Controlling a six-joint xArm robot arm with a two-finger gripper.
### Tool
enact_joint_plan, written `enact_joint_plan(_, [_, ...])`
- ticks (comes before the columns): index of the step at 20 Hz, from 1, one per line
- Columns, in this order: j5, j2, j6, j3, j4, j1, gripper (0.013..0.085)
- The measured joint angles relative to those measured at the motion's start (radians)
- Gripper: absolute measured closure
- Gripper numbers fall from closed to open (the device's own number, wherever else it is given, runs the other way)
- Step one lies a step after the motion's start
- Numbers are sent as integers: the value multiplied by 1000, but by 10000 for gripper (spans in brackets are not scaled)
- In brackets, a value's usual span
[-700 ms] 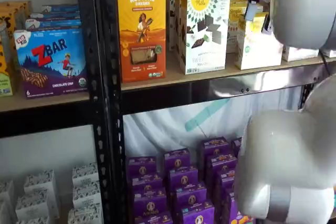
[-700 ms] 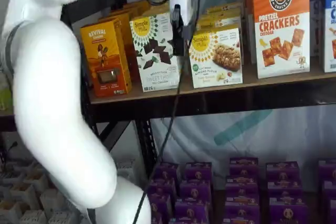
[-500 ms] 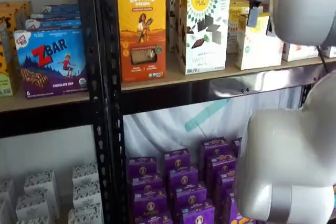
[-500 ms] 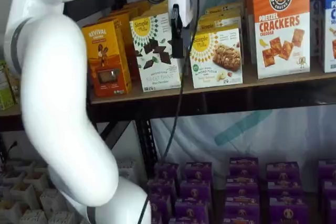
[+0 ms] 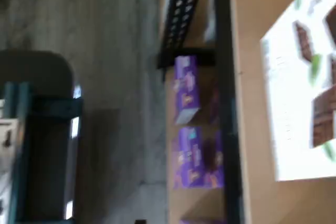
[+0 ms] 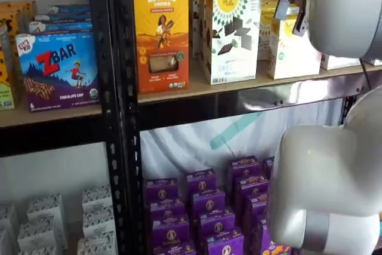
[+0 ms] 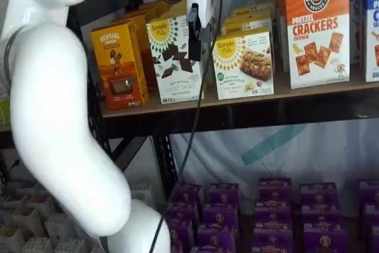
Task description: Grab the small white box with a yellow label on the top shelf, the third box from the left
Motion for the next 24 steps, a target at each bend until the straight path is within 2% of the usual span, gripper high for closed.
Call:
enact_joint_plan(3, [-46, 6, -1, -9, 70, -24, 130])
enact_joint_plan(7, [-93, 39, 2, -39, 77, -17, 130])
enact_joint_plan(13, [-155, 119, -12, -81, 40, -1, 130])
enact_joint_plan(16, [-184, 144, -19, -88, 6, 9, 130])
enact_joint_plan(20, [-197, 185, -25, -104, -54, 25, 130])
enact_joint_plan(22, [-177, 207, -24, -121, -82, 32, 130])
enact_joint_plan(24, [-180, 214, -23, -119, -96, 37, 130])
